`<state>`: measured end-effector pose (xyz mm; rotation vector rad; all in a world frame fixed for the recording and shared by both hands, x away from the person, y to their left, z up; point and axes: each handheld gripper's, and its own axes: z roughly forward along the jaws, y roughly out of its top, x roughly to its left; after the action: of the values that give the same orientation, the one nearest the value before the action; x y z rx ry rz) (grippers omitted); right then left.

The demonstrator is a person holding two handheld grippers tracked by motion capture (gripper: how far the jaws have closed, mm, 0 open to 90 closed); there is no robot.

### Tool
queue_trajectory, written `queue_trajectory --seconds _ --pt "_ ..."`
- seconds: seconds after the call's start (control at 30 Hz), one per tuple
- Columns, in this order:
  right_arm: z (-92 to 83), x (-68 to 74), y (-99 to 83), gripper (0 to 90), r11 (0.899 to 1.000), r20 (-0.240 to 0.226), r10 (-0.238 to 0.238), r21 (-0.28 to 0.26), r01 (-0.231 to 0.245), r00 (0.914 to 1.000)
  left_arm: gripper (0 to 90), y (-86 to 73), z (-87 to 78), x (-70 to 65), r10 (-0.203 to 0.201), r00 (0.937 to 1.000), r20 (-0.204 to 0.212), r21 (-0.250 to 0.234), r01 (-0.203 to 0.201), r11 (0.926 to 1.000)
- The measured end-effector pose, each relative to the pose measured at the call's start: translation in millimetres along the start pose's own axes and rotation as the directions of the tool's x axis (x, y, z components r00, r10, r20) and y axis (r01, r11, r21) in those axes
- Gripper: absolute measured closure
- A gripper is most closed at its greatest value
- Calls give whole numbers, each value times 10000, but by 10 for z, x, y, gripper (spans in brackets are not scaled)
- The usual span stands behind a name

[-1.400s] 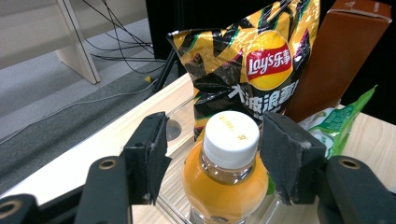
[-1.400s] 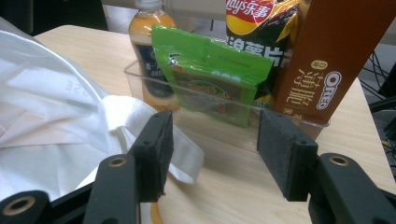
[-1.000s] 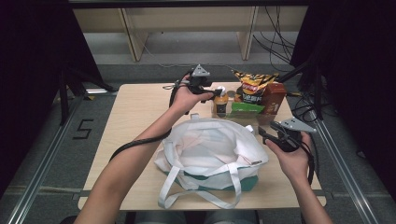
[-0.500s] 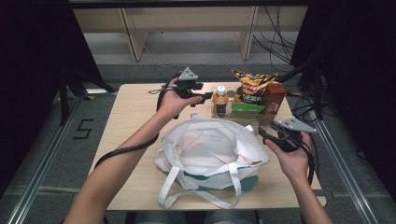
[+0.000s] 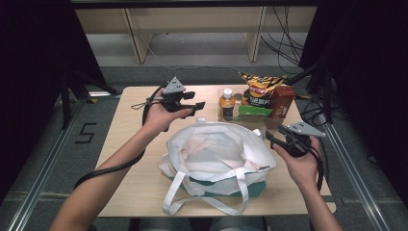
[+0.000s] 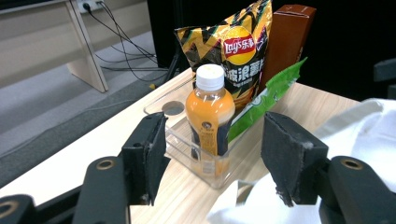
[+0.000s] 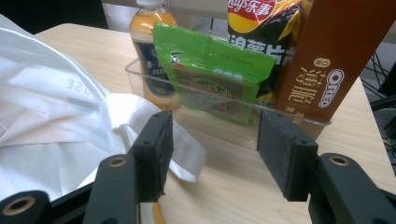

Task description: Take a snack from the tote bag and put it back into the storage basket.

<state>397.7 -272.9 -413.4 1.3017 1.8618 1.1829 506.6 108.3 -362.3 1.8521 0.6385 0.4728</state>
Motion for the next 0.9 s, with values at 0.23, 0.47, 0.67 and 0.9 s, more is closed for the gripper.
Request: queue_trajectory --seconds 0.23,0.47,0.67,0.9 --pt "2 0 -3 464 9999 39 -115 -21 115 9999 398 -204 -311 -4 16 9996 -270 -321 -24 9995" --pt "2 -7 -4 464 9998 62 -195 -48 195 9998 395 -538 -665 48 -374 9974 -619 -763 327 9966" --pt "14 -24 1 464 9994 9 -332 -120 332 9994 391 -829 -902 -54 -1050 9920 -700 -1339 949 9864" --pt "0 -19 11 463 9995 45 -245 -183 246 9997 368 -1022 -1186 -109 -1539 9843 -864 -1866 1358 9730"
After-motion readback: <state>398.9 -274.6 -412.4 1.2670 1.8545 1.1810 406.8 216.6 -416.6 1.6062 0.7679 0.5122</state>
